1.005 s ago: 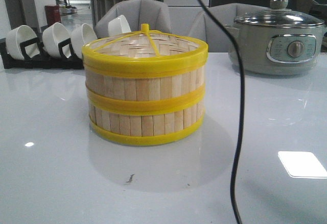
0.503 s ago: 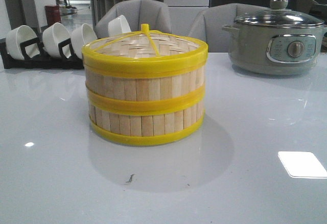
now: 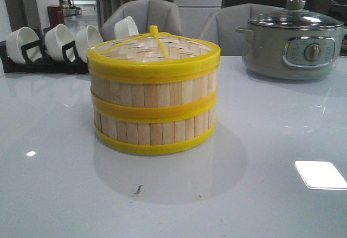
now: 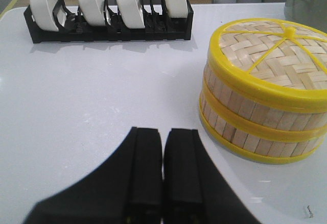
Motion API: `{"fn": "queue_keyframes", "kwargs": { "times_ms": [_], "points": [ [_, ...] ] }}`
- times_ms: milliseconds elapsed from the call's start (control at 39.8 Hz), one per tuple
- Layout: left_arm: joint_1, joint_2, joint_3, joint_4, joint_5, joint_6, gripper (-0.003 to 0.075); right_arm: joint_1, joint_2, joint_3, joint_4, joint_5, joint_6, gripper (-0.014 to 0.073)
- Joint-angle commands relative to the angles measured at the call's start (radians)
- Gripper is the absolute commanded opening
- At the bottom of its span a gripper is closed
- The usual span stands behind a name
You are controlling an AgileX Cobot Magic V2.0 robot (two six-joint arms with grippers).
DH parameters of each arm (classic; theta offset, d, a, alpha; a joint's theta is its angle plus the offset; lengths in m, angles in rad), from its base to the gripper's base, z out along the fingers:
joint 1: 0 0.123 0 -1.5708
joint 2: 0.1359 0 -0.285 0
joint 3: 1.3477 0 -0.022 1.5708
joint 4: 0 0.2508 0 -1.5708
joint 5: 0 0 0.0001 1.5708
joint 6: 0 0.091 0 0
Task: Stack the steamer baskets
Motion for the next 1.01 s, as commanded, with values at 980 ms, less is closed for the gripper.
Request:
{"fn": "queue_keyframes", "kwargs": {
  "times_ms": [980],
  "points": [
    [0.001,0.002,-0.027,0.000,-0.087,-0.004,0.0083,-0.098,-0.254,0.291,-0.028,-0.151,-0.008,0.0056]
  ]
}}
